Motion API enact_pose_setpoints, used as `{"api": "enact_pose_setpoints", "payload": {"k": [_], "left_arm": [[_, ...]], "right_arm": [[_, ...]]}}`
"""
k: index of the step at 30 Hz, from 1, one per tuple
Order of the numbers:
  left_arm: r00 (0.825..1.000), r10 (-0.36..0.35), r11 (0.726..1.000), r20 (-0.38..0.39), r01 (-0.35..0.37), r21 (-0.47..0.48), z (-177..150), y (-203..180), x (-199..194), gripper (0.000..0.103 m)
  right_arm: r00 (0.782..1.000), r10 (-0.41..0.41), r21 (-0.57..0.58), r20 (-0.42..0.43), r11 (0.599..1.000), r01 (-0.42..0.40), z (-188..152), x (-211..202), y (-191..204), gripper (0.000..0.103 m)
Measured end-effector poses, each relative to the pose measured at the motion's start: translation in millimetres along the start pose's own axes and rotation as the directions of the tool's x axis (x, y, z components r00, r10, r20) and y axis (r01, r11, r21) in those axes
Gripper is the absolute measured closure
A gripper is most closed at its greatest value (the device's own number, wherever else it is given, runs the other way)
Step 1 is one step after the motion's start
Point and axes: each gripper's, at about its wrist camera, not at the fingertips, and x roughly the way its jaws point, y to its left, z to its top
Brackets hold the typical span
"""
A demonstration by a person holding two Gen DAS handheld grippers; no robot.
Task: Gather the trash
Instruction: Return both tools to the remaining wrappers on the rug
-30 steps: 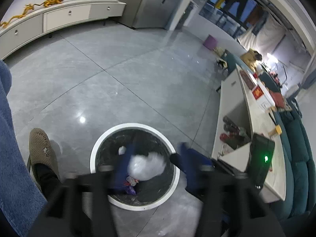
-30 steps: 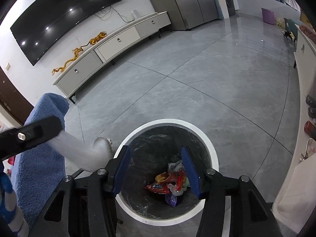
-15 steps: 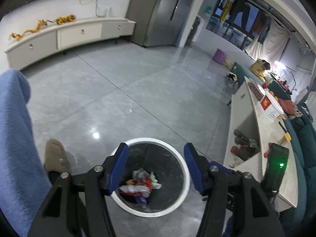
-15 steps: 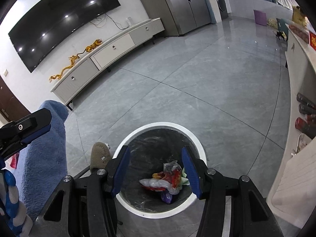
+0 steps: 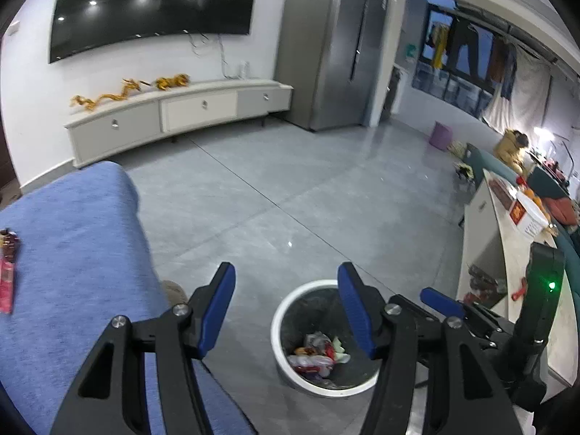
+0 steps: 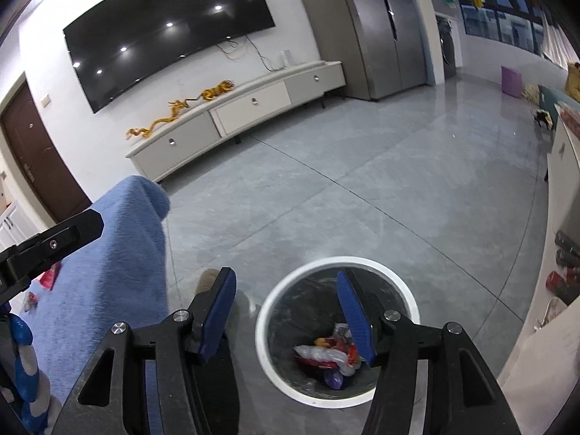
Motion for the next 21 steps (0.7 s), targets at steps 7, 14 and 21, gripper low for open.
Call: {"api": "enact_pose_setpoints", "payload": {"k": [7, 14, 21], "left_arm": [[0.996, 0.054, 0.998, 0.064, -0.052, -0.040, -4, 29, -42, 0.046], [0.988, 0.103, 0.991, 0.114, -0.092, -0.093, -9, 57, -78, 0.046], [0.977, 0.149, 0.981, 0.154, -0.127, -0.148, -16, 85, -109, 0.046]], "right_arm": [[0.999, 0.024, -0.055, 0.021, 0.998, -0.023, 3, -14, 33, 0.045], [0.998, 0.055, -0.118, 0.029, 0.992, -0.051, 3, -26, 68, 0.045], [0.996, 0.081, -0.177, 0.027, 0.981, -0.075, 0, -33, 101, 0.045]]}}
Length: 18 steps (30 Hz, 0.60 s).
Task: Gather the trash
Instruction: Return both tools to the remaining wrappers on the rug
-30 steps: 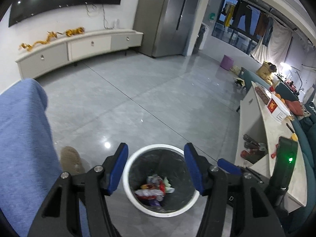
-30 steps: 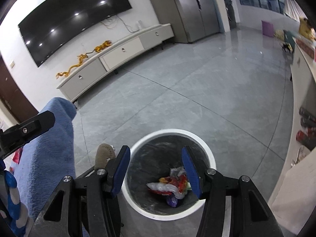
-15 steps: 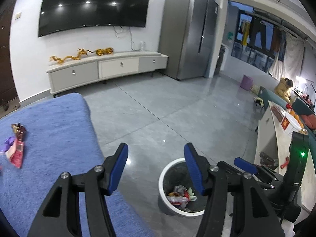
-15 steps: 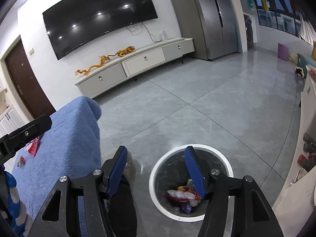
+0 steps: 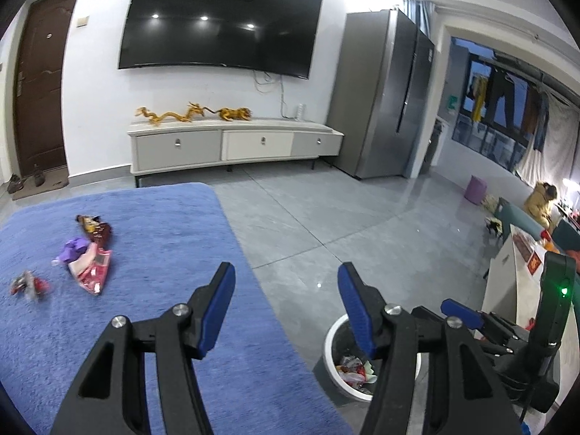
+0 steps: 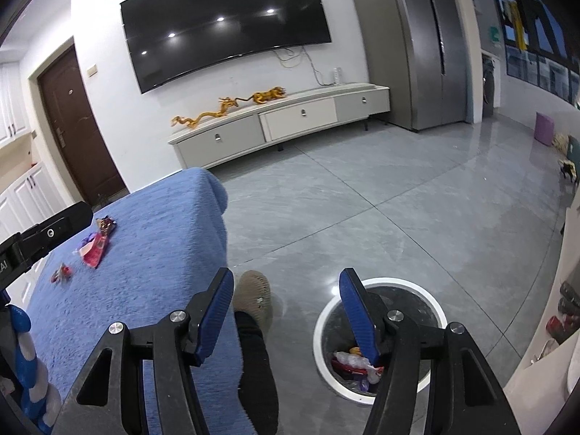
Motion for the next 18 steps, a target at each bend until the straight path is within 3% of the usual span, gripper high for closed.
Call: {"api": "enact_pose_setpoints", "payload": {"k": [10, 18], "left_arm": [[0.997, 0.036, 0.996, 0.069, -0.031, -0.079, -6, 55, -40, 0.046], [0.995, 0.089, 0.987, 0.044, -0.082, -0.135, -18, 112, -62, 0.046]], "right_arm": [[1.000, 0.023, -0.100, -0.006, 0.995, -0.024, 0, -7, 52, 0.044], [0.999, 0.046, -0.171, -0.009, 0.984, -0.047, 3, -9, 96, 0.044]]}}
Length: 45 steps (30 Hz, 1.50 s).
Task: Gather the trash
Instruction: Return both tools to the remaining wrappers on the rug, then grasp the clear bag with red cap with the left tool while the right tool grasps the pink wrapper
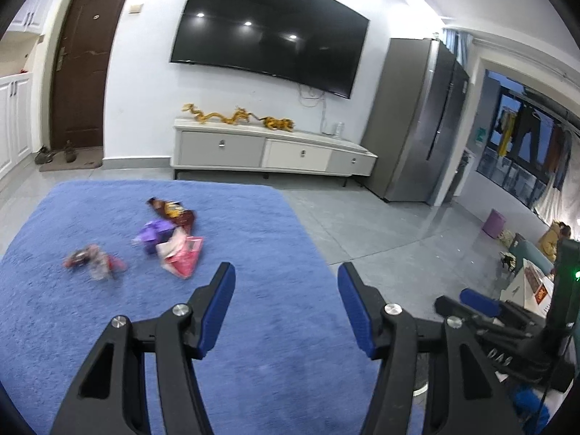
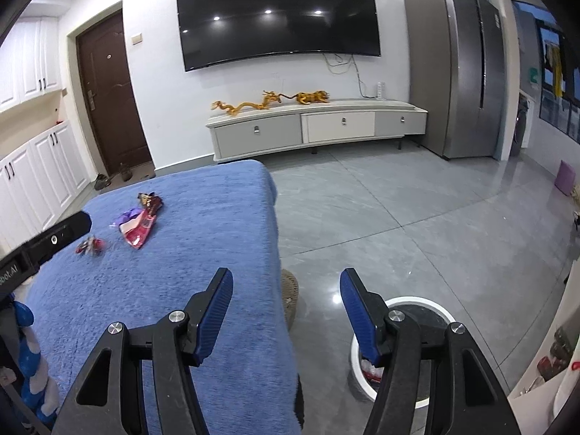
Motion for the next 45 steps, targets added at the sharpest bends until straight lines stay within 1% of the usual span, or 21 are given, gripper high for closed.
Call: {"api": "enact_pose_setpoints", "payload": {"k": [2, 6, 10, 14, 18, 21, 24, 28, 33, 35, 39, 41, 42, 45], "left_arm": [[1.000, 0.009, 1.000, 0.001, -0.009, -0.013, -3, 15, -4, 0.046], [0.998, 0.055, 0.998, -0.003, -0.055, -0.041, -9, 50, -8, 0.046], [0.994, 0.100, 0.992, -0.046, -0.104, -0.078, -17, 91, -3, 0.046], [0.987, 0.138, 0.982, -0.085, -0.148, -0.120, -22, 128, 5, 0.046], [0.978, 0.170, 0.968, -0.124, -0.189, -0.164, -18, 163, 21, 0.046], [0.970, 0.196, 0.962, -0.145, -0.219, -0.162, -13, 180, 38, 0.046], [0.963, 0.210, 0.961, -0.171, -0.235, -0.147, -8, 190, 57, 0.046], [0.950, 0.238, 0.957, -0.201, -0.265, -0.119, -1, 202, 85, 0.046], [0.939, 0.252, 0.952, -0.232, -0.283, -0.112, 4, 214, 112, 0.046], [0.939, 0.246, 0.952, -0.242, -0.280, -0.120, 4, 218, 119, 0.046], [0.940, 0.221, 0.954, -0.262, -0.263, -0.141, 6, 222, 129, 0.046], [0.938, 0.204, 0.953, -0.279, -0.256, -0.164, 5, 227, 132, 0.046], [0.942, 0.195, 0.952, -0.274, -0.249, -0.179, 4, 229, 132, 0.046], [0.944, 0.189, 0.952, -0.270, -0.244, -0.186, 4, 230, 131, 0.046]], "right_arm": [[1.000, 0.004, -0.012, -0.001, 1.000, -0.004, 2, 3, 10, 0.044], [1.000, 0.020, -0.043, -0.011, 0.999, -0.020, 4, 10, 30, 0.044], [0.998, 0.050, -0.062, -0.029, 0.997, -0.052, 7, 21, 45, 0.044], [0.994, 0.092, -0.083, -0.055, 0.992, -0.096, 11, 39, 67, 0.043], [0.986, 0.146, -0.102, -0.084, 0.983, -0.154, 14, 59, 87, 0.043], [0.974, 0.198, -0.109, -0.106, 0.972, -0.210, 19, 80, 103, 0.043], [0.963, 0.237, -0.111, -0.125, 0.962, -0.251, 24, 96, 115, 0.043], [0.944, 0.294, -0.105, -0.153, 0.945, -0.311, 31, 122, 132, 0.041], [0.916, 0.350, -0.118, -0.196, 0.919, -0.376, 36, 154, 157, 0.036], [0.899, 0.379, -0.096, -0.217, 0.909, -0.407, 37, 169, 166, 0.036], [0.878, 0.418, -0.069, -0.233, 0.894, -0.443, 40, 187, 182, 0.034], [0.872, 0.428, -0.063, -0.237, 0.889, -0.453, 39, 194, 191, 0.030], [0.871, 0.428, -0.063, -0.240, 0.889, -0.454, 39, 197, 195, 0.030], [0.868, 0.427, -0.063, -0.251, 0.888, -0.455, 37, 203, 204, 0.030]]}}
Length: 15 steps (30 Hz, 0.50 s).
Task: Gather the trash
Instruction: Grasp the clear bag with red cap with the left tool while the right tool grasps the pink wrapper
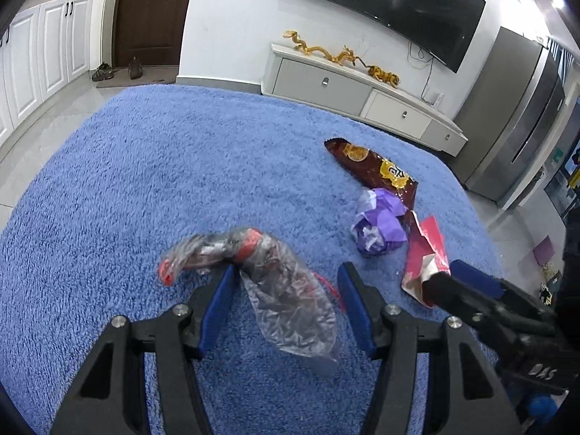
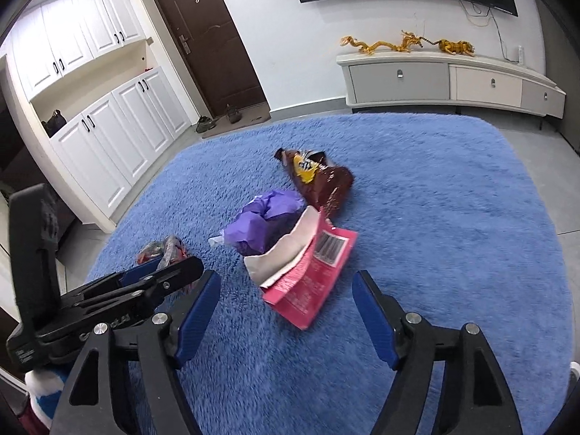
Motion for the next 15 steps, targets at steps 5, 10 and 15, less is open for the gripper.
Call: {"api": "enact_pose_setpoints", "payload": {"k": [5, 10, 15], "left_arm": [[1.000, -0.005, 1.000, 0.004, 0.005, -0.005, -1, 1, -2, 0.048], [1.000, -0.005, 1.000, 0.011, 0.005, -0.030, -2, 8, -6, 0.063], [1.000, -0.008, 0.999, 0.012, 0.008, -0.048, -2, 10, -6, 0.074]], "right_arm": [[0.999, -0.036, 0.003, -0.002, 0.999, 0.036, 8, 12, 2, 0.037], [0.999, -0.039, 0.028, -0.022, 0.999, 0.040, 11, 18, -5, 0.054], [0.999, -0.028, 0.028, -0.020, 0.999, 0.029, 7, 15, -8, 0.060]]}}
